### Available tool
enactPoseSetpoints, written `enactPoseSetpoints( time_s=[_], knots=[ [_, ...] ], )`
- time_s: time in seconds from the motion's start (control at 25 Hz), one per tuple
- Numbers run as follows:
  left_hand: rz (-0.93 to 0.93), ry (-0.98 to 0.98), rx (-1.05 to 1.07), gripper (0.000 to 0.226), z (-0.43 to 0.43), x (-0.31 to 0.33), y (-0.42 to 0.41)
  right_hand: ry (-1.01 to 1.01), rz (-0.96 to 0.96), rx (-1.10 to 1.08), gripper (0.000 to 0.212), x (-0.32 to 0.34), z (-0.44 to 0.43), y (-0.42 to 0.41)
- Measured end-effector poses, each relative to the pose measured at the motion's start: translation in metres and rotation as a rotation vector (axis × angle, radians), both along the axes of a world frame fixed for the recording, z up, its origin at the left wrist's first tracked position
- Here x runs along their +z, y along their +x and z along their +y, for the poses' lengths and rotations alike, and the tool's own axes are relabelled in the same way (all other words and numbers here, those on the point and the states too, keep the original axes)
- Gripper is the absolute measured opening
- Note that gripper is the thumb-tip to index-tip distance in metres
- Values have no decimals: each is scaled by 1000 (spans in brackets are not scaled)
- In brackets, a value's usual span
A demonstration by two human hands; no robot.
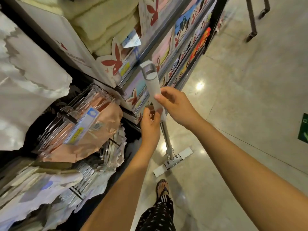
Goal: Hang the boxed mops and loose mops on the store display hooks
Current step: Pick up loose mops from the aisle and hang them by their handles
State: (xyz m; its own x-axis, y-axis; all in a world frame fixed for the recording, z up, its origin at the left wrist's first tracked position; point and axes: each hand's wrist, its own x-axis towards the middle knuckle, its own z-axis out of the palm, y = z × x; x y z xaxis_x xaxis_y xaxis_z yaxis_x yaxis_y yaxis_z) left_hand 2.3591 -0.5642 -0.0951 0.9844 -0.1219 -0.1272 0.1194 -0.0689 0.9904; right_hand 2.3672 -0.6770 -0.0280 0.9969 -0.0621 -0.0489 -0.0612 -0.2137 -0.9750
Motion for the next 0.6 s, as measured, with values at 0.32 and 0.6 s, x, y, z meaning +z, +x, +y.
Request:
enactPoseSetpoints(
  time_s=[0.32,0.6],
  knots=[
    [-138,-77,-338,7,-38,44,-122,47,-118,-338,13,49,-37,-170],
    [-235,-21,-695,28,-92,74,-255,9,-253,-792,19,79,-64,-346]
  ],
)
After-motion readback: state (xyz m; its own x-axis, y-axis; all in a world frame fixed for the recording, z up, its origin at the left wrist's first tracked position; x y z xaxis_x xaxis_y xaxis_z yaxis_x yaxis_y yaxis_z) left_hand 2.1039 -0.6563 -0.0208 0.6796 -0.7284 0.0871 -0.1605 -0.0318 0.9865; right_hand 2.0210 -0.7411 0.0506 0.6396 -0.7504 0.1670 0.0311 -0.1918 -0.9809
